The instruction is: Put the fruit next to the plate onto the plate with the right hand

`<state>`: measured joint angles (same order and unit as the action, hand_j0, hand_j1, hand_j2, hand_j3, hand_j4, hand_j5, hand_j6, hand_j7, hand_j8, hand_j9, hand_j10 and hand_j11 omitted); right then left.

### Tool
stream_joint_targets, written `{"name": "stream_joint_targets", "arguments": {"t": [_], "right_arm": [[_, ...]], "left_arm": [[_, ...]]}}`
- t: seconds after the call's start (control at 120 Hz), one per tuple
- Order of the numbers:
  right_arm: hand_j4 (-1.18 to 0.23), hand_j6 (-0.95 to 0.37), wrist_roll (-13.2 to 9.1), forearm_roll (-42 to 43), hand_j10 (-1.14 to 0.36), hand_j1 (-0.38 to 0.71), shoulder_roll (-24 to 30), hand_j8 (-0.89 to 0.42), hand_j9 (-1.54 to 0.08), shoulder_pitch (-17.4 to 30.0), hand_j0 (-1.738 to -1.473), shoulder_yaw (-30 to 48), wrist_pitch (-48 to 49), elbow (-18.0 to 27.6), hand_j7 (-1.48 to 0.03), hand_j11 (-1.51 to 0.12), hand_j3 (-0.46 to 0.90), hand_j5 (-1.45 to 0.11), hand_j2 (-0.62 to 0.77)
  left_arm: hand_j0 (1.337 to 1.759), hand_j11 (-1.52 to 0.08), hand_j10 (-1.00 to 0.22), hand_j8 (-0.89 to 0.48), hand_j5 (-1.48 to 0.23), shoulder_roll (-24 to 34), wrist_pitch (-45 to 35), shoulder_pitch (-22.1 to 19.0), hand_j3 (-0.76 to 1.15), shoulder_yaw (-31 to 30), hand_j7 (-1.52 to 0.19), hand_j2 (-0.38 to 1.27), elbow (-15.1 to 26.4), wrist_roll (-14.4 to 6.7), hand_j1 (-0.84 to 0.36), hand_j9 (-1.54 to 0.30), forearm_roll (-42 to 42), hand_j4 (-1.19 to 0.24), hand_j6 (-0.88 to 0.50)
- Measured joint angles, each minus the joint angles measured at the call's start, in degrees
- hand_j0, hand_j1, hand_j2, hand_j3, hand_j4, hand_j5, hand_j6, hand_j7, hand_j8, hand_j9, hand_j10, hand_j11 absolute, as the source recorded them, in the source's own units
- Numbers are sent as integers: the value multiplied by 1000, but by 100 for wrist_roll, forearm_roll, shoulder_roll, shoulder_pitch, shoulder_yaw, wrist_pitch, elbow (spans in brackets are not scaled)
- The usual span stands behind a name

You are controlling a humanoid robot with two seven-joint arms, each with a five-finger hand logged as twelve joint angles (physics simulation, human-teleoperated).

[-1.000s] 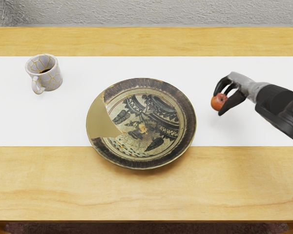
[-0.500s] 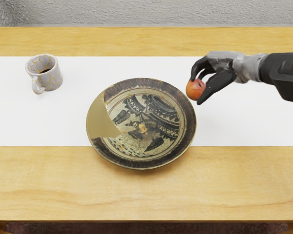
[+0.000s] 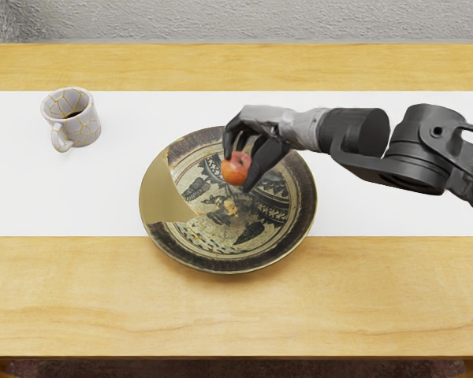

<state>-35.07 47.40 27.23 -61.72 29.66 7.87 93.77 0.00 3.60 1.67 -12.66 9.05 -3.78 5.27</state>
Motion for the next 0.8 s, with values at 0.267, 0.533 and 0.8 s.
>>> {"name": "stream_joint_targets", "arguments": {"t": [0.267,0.533,0.8], "right_arm": [[-824,-412,-1,688,-854,322,-689,-387,-1137,-4,-1655,-660,-267,-337,-1116,-1134,1,-1200,472],[-689,-455,5,913,-702,286,-869,-453,-933,7,-1656,-891,-403,-551,-919,-932,0,-958,337],[-319,-256,7,554,-323,-19,-683,-255,-425,6,-1658,-806,-416,-628,-421,-424,0,-432,66]], "left_arm": [[1658,-318,-245,-245,-318,0,0,0,0,0,-318,48,0,0,56,-318,0,-245,-245],[1658,-318,-245,-245,-318,0,0,0,0,1,-318,49,0,0,55,-318,0,-245,-245],[1658,-318,-245,-245,-318,0,0,0,0,1,-318,49,0,0,55,-318,0,-245,-245]]}}
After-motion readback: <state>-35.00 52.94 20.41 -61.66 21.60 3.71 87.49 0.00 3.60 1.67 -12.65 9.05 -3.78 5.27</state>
